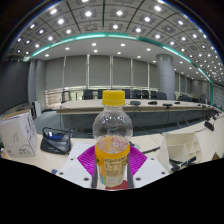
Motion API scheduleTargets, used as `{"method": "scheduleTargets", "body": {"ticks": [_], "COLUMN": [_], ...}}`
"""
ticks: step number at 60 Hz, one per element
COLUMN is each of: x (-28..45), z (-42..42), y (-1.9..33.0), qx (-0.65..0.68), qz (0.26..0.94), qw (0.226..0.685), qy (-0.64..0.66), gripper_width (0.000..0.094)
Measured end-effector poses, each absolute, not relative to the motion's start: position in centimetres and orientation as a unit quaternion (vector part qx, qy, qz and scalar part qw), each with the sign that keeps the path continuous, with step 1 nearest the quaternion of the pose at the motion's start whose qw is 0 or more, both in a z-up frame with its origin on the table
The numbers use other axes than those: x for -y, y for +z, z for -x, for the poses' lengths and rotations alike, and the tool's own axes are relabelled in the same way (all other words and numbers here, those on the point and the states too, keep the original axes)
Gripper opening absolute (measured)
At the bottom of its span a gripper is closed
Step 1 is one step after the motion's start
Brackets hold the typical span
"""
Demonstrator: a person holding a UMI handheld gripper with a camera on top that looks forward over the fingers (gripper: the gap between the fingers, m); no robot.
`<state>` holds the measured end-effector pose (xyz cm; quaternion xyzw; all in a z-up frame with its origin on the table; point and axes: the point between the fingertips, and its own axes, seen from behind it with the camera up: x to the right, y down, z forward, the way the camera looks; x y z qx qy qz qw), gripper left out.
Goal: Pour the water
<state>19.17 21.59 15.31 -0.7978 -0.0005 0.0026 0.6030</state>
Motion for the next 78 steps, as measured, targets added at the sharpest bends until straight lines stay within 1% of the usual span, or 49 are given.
{"method": "scheduleTargets", "body": {"ticks": [6,7,8,17,19,23,24,30,32,34,37,38,40,44,50,63,70,78], "x": [-21.3,-22.5,-22.5,-21.6,-21.4,-21.1,-22.2,-21.0,-21.1,-20.8,-20.0,-19.7,-19.1,-17.2,-13.3,0.7,8.1,15.3], "z": [-20.2,-19.9,-20.0,-20.6,-21.0,-21.2,-20.8,-21.4,-21.5,-21.6,-21.7,-21.6,-21.4,-21.3,-20.8,-16.7,-14.7,-13.4], "y": [11.6,9.9,9.5,6.5,7.1,7.0,6.8,6.8,6.5,6.3,5.9,6.0,6.3,7.5,10.1,16.4,19.1,21.3], "qx": [0.009,0.011,0.013,0.025,0.021,0.008,0.005,-0.010,-0.015,-0.020,-0.032,-0.034,-0.035,-0.035,-0.029,-0.034,-0.023,-0.005], "qz": [0.813,0.815,0.816,0.823,0.812,0.813,0.812,0.816,0.821,0.828,0.841,0.844,0.847,0.850,0.855,0.877,0.884,0.888], "qw": [0.582,0.580,0.578,0.567,0.583,0.582,0.583,0.578,0.571,0.560,0.539,0.535,0.530,0.525,0.517,0.478,0.465,0.459], "qy": [-0.011,-0.015,-0.017,-0.025,-0.020,-0.012,-0.011,-0.008,-0.010,-0.010,-0.006,-0.004,0.000,-0.008,-0.023,-0.025,-0.033,-0.034], "gripper_width": [0.0410,0.0411,0.0410,0.0414,0.0413,0.0423,0.0426,0.0519,0.0567,0.0657,0.0864,0.0867,0.0832,0.0868,0.0859,0.0854,0.0856,0.0860]}}
